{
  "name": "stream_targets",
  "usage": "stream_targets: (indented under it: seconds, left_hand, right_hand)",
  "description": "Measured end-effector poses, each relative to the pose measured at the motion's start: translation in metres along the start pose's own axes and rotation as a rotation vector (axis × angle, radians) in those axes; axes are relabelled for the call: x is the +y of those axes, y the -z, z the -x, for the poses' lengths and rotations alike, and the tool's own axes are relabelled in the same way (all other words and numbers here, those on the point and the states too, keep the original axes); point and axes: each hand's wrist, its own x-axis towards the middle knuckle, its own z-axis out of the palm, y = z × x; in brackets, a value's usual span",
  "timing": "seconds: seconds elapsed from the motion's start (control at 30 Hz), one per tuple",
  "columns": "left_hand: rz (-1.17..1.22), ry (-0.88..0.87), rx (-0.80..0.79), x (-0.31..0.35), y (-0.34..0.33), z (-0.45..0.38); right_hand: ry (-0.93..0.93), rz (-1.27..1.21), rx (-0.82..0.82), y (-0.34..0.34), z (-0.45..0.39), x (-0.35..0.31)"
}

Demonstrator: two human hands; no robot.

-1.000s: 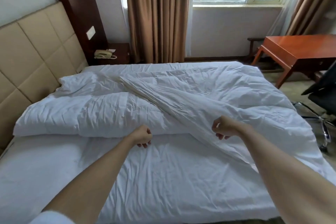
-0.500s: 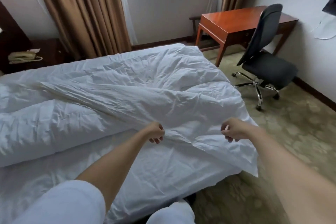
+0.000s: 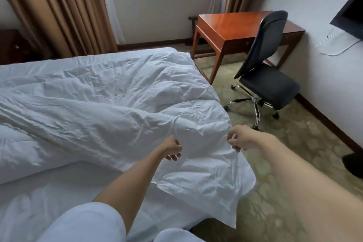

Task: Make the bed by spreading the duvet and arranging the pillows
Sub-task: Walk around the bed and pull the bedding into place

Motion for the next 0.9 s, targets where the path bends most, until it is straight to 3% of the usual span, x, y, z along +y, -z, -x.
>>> stream_targets:
  seconds: [0.07,0.37,0.9]
  left_hand:
    - [0.000,-0.003,0.005,0.027,-0.005,-0.017]
    - [0.050,0.060,0.221,0.101,0.014,-0.067]
    - [0.415,0.464,0.477,0.126,-0.109,-0.020]
  right_hand:
    - [0.021,-0.006,0.065,0.027,-0.019,0.017]
    - [0.133,0.001,-0.038,0.102,-0.093,0.064]
    - [0.480,0.297,-0.317,0.114,-0.186,0.112]
